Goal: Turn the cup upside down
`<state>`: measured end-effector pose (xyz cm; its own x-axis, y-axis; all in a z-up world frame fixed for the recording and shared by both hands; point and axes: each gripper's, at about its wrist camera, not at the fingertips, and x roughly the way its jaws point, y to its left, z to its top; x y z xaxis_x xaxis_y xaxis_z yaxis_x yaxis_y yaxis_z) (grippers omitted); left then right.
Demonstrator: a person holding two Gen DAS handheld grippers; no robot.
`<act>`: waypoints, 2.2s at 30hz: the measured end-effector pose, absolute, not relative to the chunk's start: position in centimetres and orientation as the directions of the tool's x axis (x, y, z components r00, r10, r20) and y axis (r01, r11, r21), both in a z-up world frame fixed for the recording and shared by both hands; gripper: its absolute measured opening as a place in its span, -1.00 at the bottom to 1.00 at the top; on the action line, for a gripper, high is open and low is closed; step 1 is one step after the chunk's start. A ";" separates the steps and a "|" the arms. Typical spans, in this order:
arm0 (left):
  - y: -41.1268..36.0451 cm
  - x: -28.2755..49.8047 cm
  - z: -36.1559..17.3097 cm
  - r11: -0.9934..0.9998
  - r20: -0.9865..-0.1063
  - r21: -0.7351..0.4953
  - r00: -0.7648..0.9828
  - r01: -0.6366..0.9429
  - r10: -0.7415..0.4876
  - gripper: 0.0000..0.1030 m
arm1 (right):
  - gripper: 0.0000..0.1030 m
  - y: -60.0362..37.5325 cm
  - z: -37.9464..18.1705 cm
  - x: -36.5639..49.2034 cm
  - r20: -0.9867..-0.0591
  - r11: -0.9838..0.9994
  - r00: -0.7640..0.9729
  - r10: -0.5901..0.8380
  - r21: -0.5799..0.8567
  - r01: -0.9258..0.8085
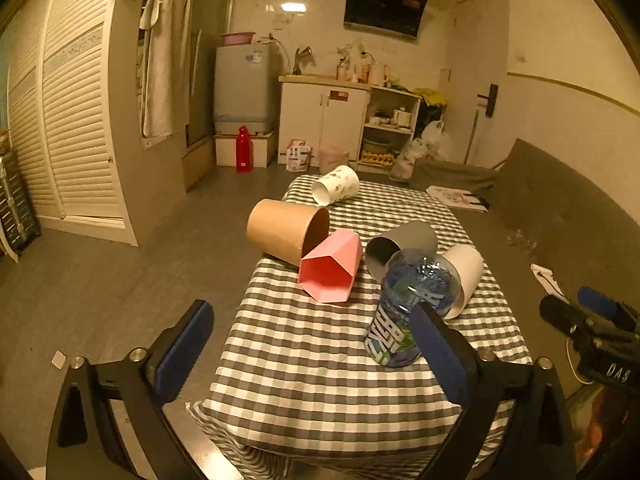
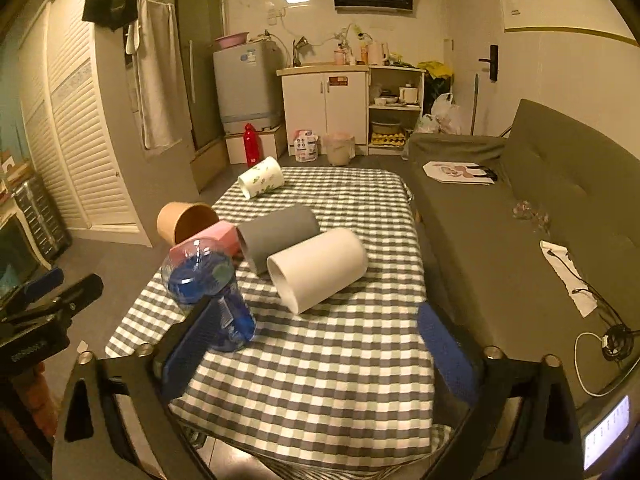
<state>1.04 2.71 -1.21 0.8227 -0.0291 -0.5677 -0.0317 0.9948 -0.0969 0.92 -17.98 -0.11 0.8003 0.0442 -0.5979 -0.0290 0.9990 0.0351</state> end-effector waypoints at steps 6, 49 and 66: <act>2.5 1.1 -1.8 0.996 -0.565 -0.086 0.825 -0.028 -0.026 0.99 | 1.00 -16.9 -1.5 1.0 -0.607 0.999 0.793 0.043 0.012 -0.045; 2.9 1.3 -2.3 0.996 -0.567 -0.072 0.824 -0.053 0.003 1.00 | 0.99 -16.3 -2.8 1.7 -0.638 0.999 0.769 0.018 -0.016 -0.037; 2.7 1.3 -2.4 0.996 -0.567 -0.068 0.824 -0.054 0.006 0.99 | 0.99 -16.4 -3.0 1.8 -0.644 0.999 0.765 0.019 -0.012 -0.035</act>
<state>1.29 2.72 -2.39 0.8239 0.0063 -0.5667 -0.0542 0.9962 -0.0677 1.76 -16.39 -3.02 0.7648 0.0190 -0.6440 -0.0350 0.9993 -0.0121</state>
